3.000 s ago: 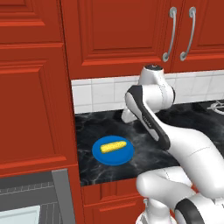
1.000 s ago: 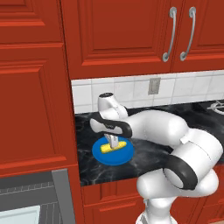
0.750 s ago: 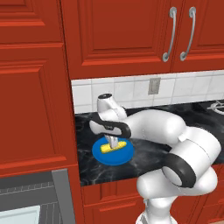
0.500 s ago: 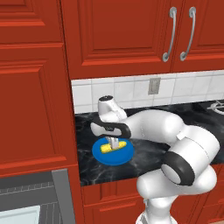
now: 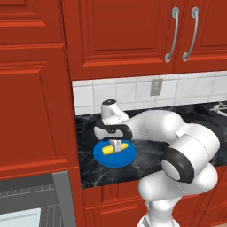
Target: Place the corn on the bottom rack of the oven.
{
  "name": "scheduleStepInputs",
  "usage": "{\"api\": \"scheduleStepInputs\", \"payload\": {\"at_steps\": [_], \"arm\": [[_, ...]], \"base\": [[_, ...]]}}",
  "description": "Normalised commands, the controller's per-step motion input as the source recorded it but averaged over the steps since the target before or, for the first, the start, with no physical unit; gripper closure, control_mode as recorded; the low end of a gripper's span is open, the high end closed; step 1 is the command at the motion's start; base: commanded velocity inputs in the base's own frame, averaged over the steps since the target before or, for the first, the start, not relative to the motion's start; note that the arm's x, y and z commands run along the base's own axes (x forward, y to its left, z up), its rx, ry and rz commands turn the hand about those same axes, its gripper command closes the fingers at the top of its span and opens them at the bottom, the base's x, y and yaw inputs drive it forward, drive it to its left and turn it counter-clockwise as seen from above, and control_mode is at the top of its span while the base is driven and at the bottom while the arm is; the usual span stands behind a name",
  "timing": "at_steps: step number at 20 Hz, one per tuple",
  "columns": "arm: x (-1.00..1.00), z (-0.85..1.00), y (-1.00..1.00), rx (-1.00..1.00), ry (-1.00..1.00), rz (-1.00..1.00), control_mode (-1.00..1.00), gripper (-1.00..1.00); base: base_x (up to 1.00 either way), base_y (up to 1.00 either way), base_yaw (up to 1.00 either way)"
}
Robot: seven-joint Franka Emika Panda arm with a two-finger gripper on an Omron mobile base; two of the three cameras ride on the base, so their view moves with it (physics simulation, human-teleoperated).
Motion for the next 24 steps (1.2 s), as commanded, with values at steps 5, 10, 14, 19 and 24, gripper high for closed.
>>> {"api": "scheduleStepInputs", "payload": {"at_steps": [5,10,14,19,24], "arm": [[-0.08,-0.21,0.00,0.00,-0.05,0.00,-1.00,-1.00],[-0.03,-0.33,-0.17,0.00,-0.04,0.00,-1.00,-1.00],[0.03,-0.24,-0.17,0.00,-0.06,0.00,-1.00,-1.00],[0.00,-0.04,-0.06,0.00,-0.02,0.00,-1.00,-1.00],[0.00,-0.01,0.00,0.00,0.00,0.00,-1.00,1.00]], "base": [[0.00,0.00,0.00],[0.00,0.00,0.00],[0.00,0.00,0.00],[0.00,0.00,0.00],[0.00,0.00,0.00]]}}
